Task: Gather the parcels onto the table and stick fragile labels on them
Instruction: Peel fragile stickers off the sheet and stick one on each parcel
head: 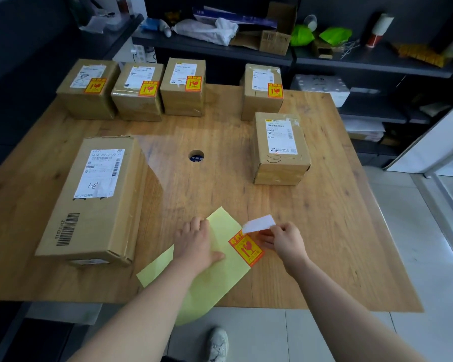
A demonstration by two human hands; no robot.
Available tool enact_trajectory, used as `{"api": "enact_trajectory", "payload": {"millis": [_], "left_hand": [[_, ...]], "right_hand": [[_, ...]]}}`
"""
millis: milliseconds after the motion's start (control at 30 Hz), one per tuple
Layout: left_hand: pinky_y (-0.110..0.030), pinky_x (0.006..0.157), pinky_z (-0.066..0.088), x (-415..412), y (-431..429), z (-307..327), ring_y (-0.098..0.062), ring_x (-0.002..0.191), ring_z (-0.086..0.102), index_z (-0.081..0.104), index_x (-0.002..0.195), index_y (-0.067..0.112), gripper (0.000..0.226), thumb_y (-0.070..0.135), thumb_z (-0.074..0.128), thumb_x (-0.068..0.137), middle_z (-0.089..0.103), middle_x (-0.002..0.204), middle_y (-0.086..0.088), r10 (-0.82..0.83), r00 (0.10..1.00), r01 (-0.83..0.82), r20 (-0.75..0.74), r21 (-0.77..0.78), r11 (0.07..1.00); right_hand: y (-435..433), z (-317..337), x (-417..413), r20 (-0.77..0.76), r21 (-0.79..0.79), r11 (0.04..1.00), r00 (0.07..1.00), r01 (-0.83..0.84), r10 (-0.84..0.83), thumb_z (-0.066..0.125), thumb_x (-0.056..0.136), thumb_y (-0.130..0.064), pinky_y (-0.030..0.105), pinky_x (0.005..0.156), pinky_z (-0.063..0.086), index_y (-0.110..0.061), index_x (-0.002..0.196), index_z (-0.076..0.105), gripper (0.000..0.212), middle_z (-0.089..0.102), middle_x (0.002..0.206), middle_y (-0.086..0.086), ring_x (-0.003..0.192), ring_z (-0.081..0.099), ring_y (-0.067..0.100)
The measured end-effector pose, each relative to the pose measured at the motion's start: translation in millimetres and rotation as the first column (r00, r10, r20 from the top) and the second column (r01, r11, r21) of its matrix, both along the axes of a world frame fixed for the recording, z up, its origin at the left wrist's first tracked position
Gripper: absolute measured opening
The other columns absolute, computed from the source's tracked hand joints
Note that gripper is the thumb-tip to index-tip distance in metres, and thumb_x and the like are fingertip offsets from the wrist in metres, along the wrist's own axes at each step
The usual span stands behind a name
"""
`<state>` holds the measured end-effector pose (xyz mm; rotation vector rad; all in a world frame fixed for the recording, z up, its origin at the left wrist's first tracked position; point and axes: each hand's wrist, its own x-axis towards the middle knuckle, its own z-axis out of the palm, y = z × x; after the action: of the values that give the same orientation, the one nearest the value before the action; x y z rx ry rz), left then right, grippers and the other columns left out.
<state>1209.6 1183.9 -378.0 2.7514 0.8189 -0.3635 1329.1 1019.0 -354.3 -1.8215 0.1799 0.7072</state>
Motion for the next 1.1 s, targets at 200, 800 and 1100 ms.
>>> {"api": "enact_trajectory", "payload": {"millis": [200,800,1100], "left_hand": [[-0.039,0.1,0.035,5.5,-3.2,7.7,-0.024,0.123,0.042,0.035,0.136,0.023,0.077,0.06,0.064,0.075,0.034,0.141,0.0,-0.013,0.994,0.02,0.105,-0.061,0.998],[-0.014,0.053,0.036,1.5,12.6,68.6,-0.01,0.068,0.059,0.063,0.077,0.02,0.01,0.023,0.066,0.087,0.06,0.07,0.008,0.427,0.752,-0.198,0.502,-0.446,0.873],[-0.019,0.058,0.041,-45.4,59.8,89.2,-0.012,0.07,0.06,0.066,0.079,0.014,0.013,0.024,0.064,0.088,0.066,0.074,0.004,0.63,0.606,-0.258,0.486,-0.629,0.734]], "right_hand": [[1.4,13.7,6.9,0.068,0.004,0.999,0.997,0.032,-0.032,0.053,0.091,-0.01,0.04,0.08,0.058,0.002,0.092,0.058,0.012,0.072,0.085,0.014,0.082,0.071,0.025],[60.4,58.4,-22.3,0.305,-0.094,0.966,0.916,-0.242,0.26,0.068,0.083,-0.031,0.025,0.06,0.048,-0.015,0.086,0.067,0.016,0.069,0.078,0.0,0.071,0.063,0.015],[117.8,78.4,-62.1,0.304,-0.072,0.932,0.882,-0.355,0.359,0.068,0.086,-0.027,0.029,0.059,0.048,-0.015,0.074,0.071,0.018,0.066,0.064,0.0,0.057,0.054,0.008]]}}
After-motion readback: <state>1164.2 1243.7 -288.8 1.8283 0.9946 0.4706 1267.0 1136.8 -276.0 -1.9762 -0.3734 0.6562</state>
